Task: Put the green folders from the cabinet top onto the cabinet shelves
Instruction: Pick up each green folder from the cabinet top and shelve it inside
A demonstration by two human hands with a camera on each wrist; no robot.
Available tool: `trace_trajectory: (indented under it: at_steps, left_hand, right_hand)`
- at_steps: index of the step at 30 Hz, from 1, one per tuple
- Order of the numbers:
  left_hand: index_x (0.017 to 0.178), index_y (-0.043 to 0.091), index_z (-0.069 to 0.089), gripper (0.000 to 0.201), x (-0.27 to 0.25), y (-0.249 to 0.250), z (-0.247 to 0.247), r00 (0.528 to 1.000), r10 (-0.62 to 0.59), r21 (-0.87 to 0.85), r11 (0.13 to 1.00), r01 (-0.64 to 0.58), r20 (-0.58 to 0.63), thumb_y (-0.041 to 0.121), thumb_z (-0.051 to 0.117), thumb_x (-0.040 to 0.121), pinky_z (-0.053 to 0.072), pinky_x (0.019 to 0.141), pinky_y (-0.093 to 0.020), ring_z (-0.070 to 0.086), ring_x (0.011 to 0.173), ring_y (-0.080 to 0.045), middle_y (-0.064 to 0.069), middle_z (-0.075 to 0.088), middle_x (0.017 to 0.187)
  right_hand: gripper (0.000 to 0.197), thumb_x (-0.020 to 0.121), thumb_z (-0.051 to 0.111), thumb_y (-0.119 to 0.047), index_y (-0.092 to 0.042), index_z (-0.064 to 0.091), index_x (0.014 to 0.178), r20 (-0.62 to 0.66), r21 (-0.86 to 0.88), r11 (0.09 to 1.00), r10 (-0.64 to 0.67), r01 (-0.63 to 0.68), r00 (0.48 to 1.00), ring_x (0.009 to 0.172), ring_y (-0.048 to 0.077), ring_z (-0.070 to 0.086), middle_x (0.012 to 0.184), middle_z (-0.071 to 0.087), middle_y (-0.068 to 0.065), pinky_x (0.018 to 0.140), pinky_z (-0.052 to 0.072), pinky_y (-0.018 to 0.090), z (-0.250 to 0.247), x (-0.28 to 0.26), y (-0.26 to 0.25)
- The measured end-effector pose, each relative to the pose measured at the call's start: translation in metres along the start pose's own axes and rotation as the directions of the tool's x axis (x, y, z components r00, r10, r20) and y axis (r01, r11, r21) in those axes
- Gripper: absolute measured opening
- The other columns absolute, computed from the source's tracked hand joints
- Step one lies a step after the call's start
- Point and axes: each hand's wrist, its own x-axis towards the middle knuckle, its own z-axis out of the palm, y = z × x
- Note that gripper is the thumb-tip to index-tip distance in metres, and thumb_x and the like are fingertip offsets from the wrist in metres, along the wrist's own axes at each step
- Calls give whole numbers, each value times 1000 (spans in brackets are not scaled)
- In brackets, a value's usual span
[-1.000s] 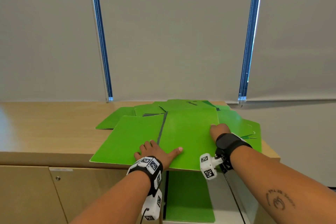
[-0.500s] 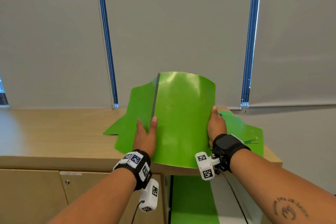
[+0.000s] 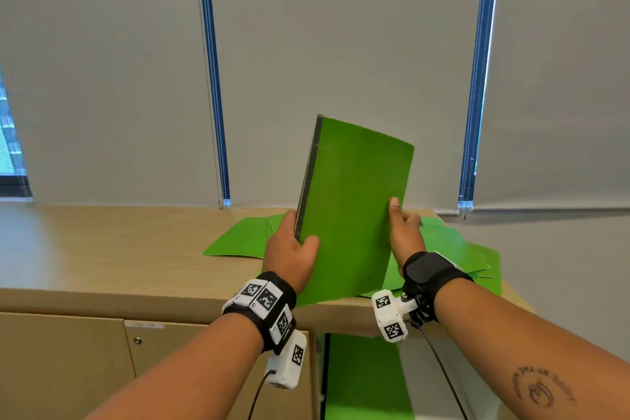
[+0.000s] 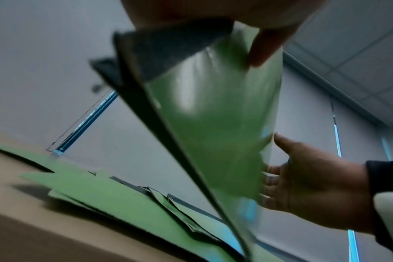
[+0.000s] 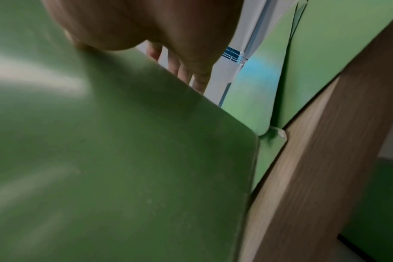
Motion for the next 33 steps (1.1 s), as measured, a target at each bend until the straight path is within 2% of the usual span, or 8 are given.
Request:
trace_trajectory:
  at_steps: [2,7,11,17,19,23,26,33]
  left_hand:
    - [89,10,49,18,0,-3,0,999,-1,-28,1000,0,-39,23,43,77,30,43,-41,31,48,-18,-5,39,58]
    - [98,20,49,16,2,-20,-6,981,-150,-9,989,150,-122,10,46,86,39,55,-33,48,58,-21,-4,56,73]
    - [81,8,46,11,3,-23,2,933,-311,-117,949,293,-182,8,42,92,26,55,-34,37,62,-22,-3,42,68]
    - [69,13,34,21,-54,-52,21,875,-457,-79,889,450,-160,11,33,90,25,61,-36,35,67,-23,-4,37,66]
    - [76,7,42,19,-82,-63,28,854,-508,-46,861,506,-113,11,32,92,31,65,-37,42,74,-26,-9,45,73]
    - [114,-8,50,40,-133,-95,45,786,-614,16,787,616,-67,19,33,91,40,95,-44,54,107,-35,-21,59,117]
    - [89,0,45,17,-165,-115,60,750,-661,92,745,661,-38,11,34,95,37,74,-39,50,85,-35,-22,53,91]
    - [92,0,41,16,-222,-178,105,641,-767,223,630,744,30,11,31,98,32,69,-35,46,77,-28,-16,45,79]
  right_hand:
    - [65,90,41,-64,-9,42,125,18,34,999,23,-24,1000,108,23,50,110,52,5,90,42,39,-2,0,1]
    - [45,91,52,-52,-19,36,65,49,0,995,-98,98,994,60,18,32,61,32,2,60,30,38,-15,-2,11]
    - [56,77,52,-61,-6,51,89,106,-46,994,-90,95,990,73,28,54,81,56,16,76,47,45,-23,-1,28]
    - [37,71,59,-22,-7,54,104,235,-111,992,90,-65,968,99,26,56,109,59,14,79,47,38,-50,-58,65]
    - [38,74,56,-12,-8,54,112,240,-173,976,169,-129,956,108,26,50,113,54,10,81,40,33,-60,-73,91]
    - [22,72,49,7,-10,58,82,287,-145,961,269,-236,919,78,25,53,83,59,13,66,42,33,-69,-94,145]
    - [25,55,53,-9,-9,60,79,301,-241,925,358,-293,884,75,25,55,79,61,14,68,43,37,-76,-98,195]
    - [8,60,58,-9,-12,52,59,265,-386,835,508,-393,819,63,22,49,62,54,9,65,38,35,-89,-99,280]
